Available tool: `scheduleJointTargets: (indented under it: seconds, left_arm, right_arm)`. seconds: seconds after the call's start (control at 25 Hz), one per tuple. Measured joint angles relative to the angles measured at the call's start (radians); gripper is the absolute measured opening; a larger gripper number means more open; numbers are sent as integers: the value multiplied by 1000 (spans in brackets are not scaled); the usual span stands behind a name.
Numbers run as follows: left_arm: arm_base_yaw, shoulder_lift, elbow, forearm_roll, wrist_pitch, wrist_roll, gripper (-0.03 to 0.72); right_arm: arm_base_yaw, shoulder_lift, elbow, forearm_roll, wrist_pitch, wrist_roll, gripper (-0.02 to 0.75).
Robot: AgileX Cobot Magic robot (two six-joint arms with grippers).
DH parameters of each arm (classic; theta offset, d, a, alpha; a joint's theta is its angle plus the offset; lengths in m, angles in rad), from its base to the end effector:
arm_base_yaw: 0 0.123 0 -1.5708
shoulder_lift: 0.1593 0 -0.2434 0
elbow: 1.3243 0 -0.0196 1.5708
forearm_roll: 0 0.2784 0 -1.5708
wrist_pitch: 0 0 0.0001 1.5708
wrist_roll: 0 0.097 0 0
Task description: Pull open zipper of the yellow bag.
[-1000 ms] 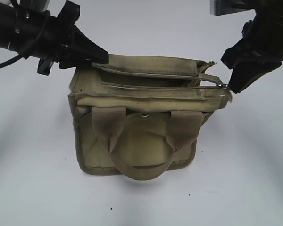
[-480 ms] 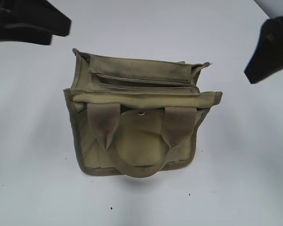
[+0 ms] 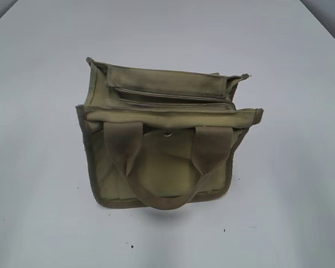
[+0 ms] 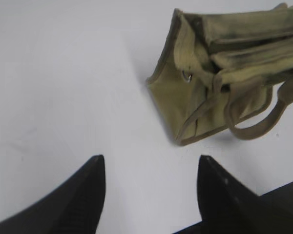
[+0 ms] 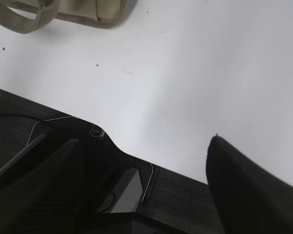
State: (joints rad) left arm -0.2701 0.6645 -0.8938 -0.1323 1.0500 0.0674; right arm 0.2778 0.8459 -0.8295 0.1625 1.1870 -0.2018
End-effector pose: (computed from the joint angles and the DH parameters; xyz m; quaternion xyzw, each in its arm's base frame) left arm 0.1559 -0.0547 0.3426 0.1465 0.8998 -0.1065 0.3969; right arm 0.1771 0.0656 0.2817 -0.2183 0.9463 0.0886 0.2214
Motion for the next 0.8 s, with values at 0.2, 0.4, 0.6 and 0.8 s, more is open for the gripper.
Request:
scheduleJointTargets:
  seconds: [0.2, 0.4, 0.6, 0.8]
  left_arm:
    - [1, -311, 215, 49, 31, -11, 460]
    - [1, -539, 327, 78, 52, -12, 460]
    - [1, -623, 353, 118, 45, -12, 457]
    - [1, -624, 367, 121, 12, -12, 457]
  right_arm:
    - [0, -212, 167, -2, -29, 1, 592]
    - [0, -351, 266, -3, -33, 1, 592]
    - [0, -432, 321, -3, -56, -36, 592]
    - [0, -452, 341, -4, -89, -93, 592]
